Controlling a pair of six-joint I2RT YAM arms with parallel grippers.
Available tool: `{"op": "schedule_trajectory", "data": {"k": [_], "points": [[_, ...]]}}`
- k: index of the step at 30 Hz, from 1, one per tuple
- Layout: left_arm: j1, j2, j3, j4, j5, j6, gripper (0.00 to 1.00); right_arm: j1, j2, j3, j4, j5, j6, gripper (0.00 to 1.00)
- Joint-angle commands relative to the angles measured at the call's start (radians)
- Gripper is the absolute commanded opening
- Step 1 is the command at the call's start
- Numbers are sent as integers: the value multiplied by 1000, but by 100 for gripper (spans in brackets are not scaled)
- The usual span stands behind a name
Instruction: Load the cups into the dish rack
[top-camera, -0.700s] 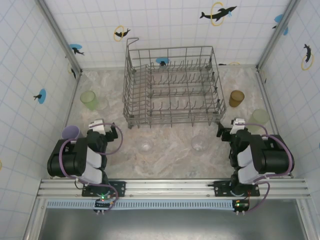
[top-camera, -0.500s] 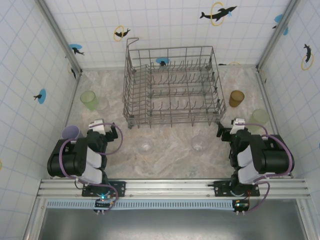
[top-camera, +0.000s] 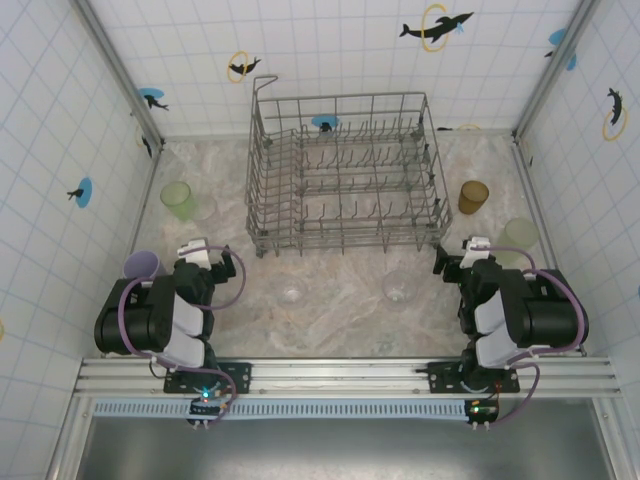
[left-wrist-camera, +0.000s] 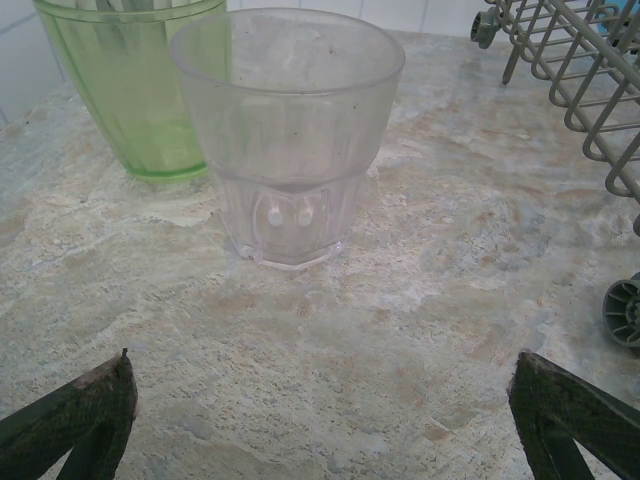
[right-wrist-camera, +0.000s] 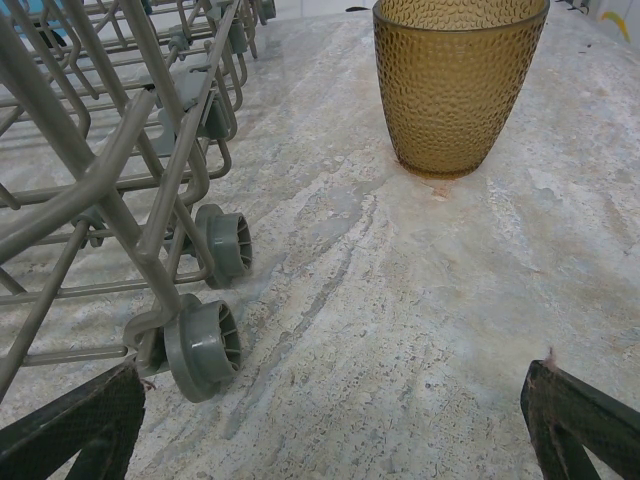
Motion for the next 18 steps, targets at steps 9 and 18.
{"op": "schedule_trajectory", "data": {"k": [9,18], "points": [[-4,-81,48,-141,-174,-51,98,49,-62,19,-73,105,-37,100],[-46,-200,155,-388,-479,-134,97,80,-279,109,-401,220,-13,100]]}}
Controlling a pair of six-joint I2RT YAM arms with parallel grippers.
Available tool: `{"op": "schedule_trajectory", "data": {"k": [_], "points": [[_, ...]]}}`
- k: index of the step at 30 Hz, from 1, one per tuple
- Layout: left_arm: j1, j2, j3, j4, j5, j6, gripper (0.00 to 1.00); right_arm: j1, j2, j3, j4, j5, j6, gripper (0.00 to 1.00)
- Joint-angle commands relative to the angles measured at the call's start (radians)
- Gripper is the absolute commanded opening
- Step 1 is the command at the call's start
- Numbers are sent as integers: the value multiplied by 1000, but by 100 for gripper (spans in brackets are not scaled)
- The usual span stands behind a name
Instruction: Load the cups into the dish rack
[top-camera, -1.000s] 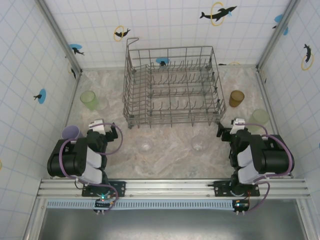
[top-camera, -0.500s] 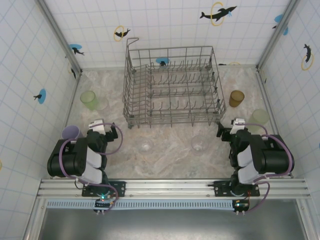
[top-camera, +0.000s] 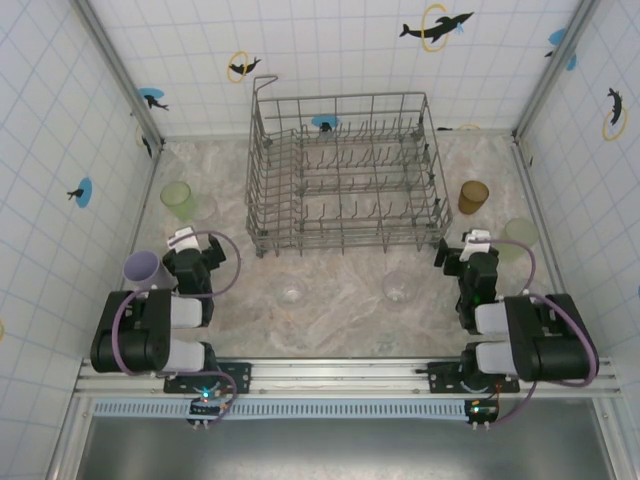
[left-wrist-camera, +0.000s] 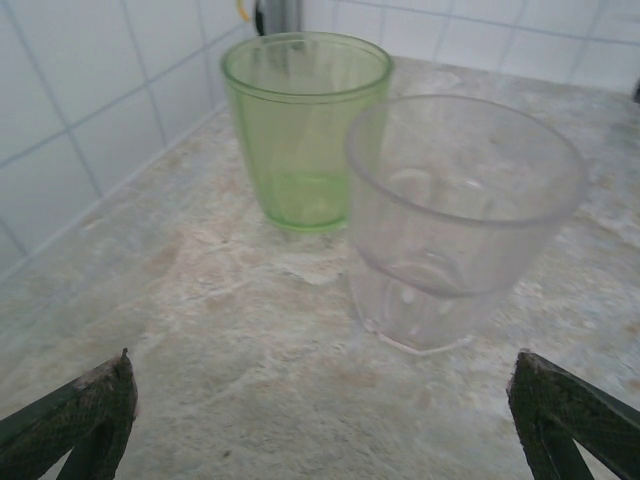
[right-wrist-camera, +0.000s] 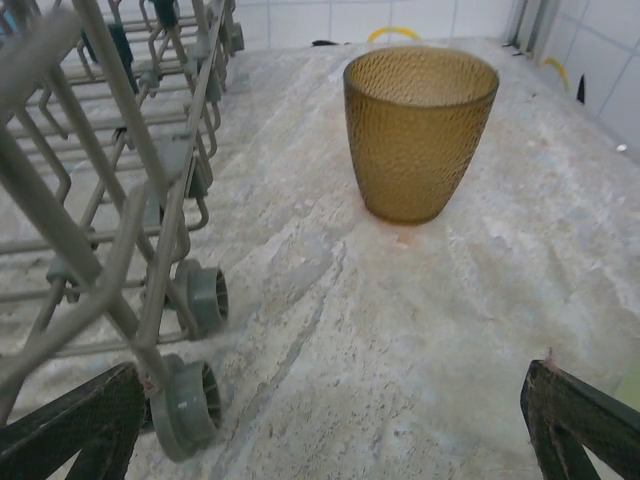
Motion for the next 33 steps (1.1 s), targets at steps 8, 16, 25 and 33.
{"op": "schedule_trajectory", "data": {"k": [8,16,25,33], "points": [[-10,-199,230,-510,-312,-261,97,23,-229,230,-538,177,131,100],[-10,-211,442,-810,-234,-319,97,12,-237,486,-843,232,119,100],[-12,-246,583,-954,73,-301,98,-19,-179,719,-1165,47,148,100],[-11,-272,648,-1022,218,-284,98,-13,-177,795,-1357,-66,161,100]]}}
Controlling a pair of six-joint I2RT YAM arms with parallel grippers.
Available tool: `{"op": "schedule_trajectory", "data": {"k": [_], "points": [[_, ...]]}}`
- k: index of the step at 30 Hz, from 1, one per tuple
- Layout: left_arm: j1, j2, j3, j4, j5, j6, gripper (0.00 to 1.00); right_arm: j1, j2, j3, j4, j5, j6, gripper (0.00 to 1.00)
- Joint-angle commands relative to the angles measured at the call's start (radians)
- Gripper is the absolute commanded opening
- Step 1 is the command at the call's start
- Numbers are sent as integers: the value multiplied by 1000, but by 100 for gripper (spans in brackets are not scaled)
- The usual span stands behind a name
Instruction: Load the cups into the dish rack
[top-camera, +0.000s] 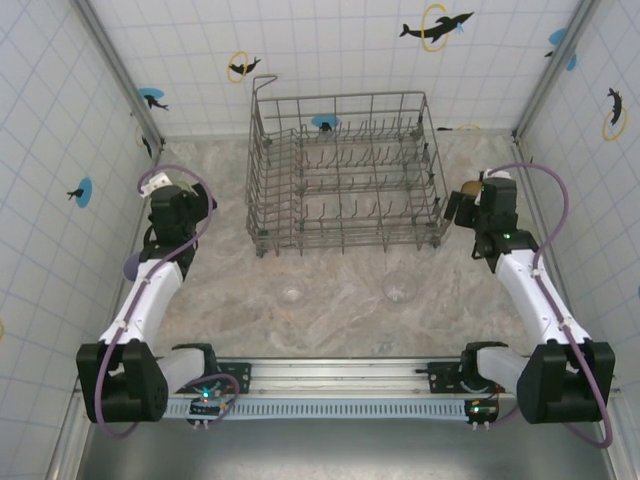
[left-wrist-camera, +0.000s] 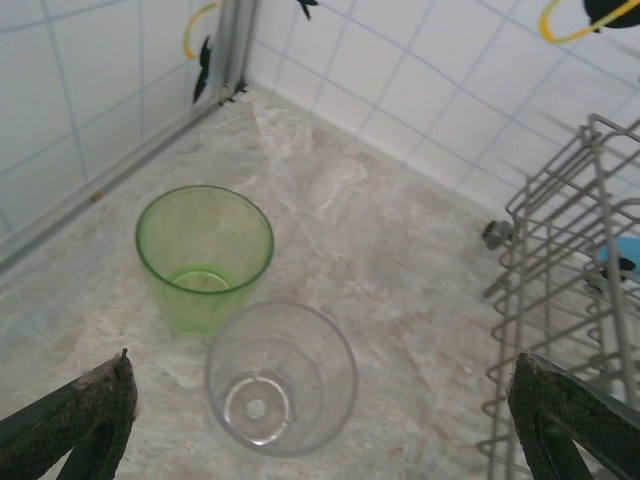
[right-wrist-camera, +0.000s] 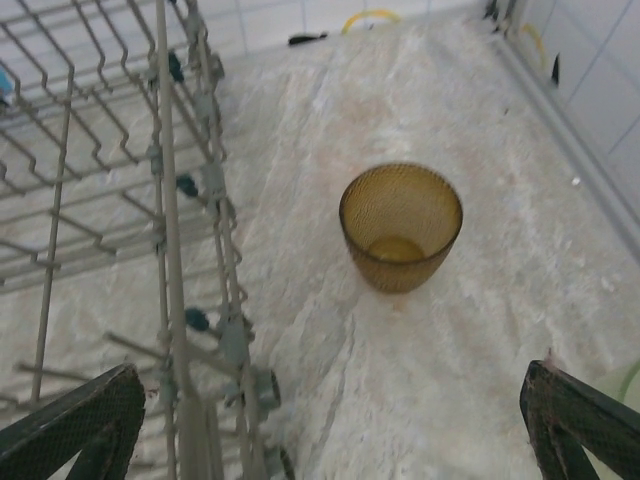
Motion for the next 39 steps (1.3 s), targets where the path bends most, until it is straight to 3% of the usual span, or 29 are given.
{"op": "schedule_trajectory", "data": {"k": [1,6,14,20,25,30,39], "points": [[-7,-30,38,-62,87,17,98,-2,2,48,-129,-48,15,100],[-6,-35,78,-77,126,32,98,-28,50,122,-190,-31,9,100],[-6,-49,110,-84,161,83,98,-154,191,274,-310,8,5,100],[-6,-72,76,-82,201,100,97,-250,258,296,-330,6,-6,100],[-7,-80,62,-84,227,107,98,-274,284,282,-318,-13,-3,100],[-6,-103,39,-71,230,105,98,-280,340,300,-345,-24,-11,83],[-5,-115,23,-63,238,106,98,-281,403,322,-364,-4,-10,46]]}}
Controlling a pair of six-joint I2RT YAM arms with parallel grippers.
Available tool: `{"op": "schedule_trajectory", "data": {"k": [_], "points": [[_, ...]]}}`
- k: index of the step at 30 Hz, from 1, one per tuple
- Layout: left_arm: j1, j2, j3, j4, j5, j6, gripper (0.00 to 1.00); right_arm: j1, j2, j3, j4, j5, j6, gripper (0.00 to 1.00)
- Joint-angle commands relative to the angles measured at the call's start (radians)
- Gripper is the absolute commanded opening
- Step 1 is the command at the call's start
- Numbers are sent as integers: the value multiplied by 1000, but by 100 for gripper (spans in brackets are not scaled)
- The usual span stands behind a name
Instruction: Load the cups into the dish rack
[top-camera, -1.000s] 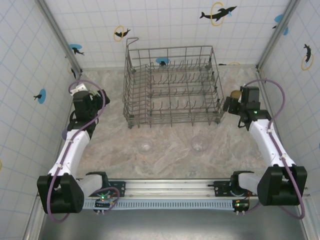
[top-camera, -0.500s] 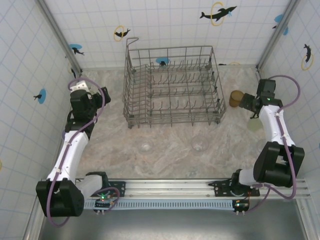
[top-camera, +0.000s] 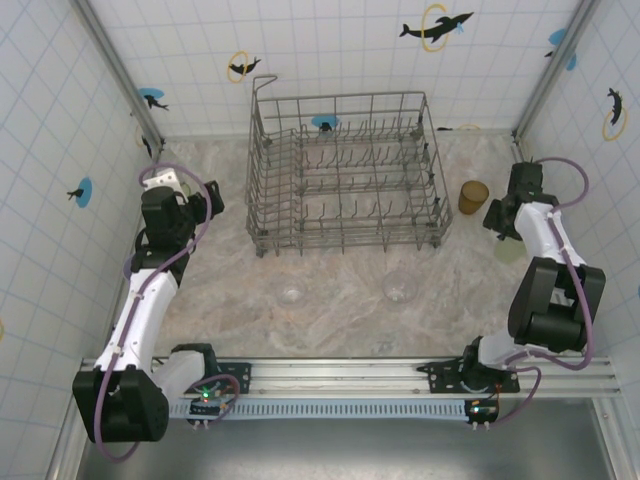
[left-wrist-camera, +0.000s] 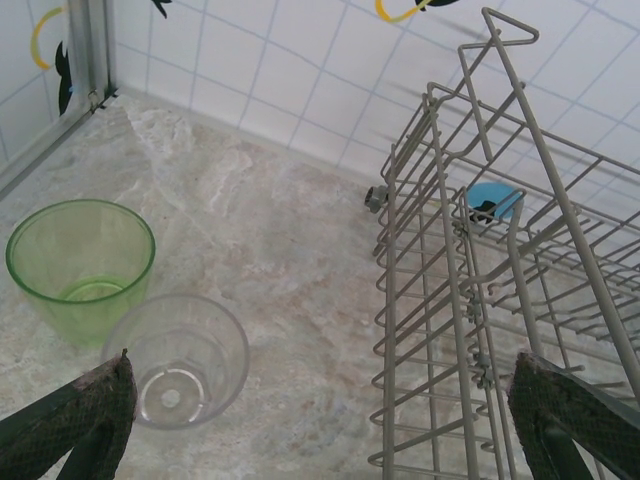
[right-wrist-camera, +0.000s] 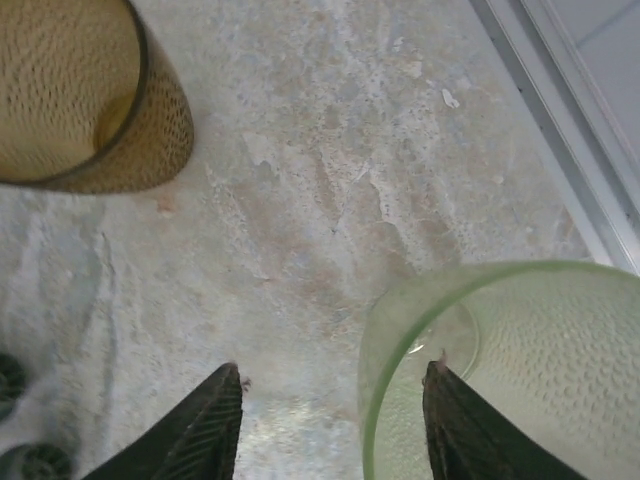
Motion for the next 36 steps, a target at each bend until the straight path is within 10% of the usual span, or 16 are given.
{"op": "schedule_trajectory", "data": {"k": [1,7,18,23,36], "points": [[-5,-13,-8,11,9,15,98,-5,12,61,-23,9,-3,43],[-3,-13,-13,14,5,13,98,-5,26,81,-42,32,-20,26],[1,5,-17,13,14,9,98,-3,77,110,-66,61,-25,23],[1,5,-19,13,22,12,98,-2,80,118,-69,51,-23,0],[1,8,-17,14,18,14,98,4,10,248,-119,69,-12,0]]}}
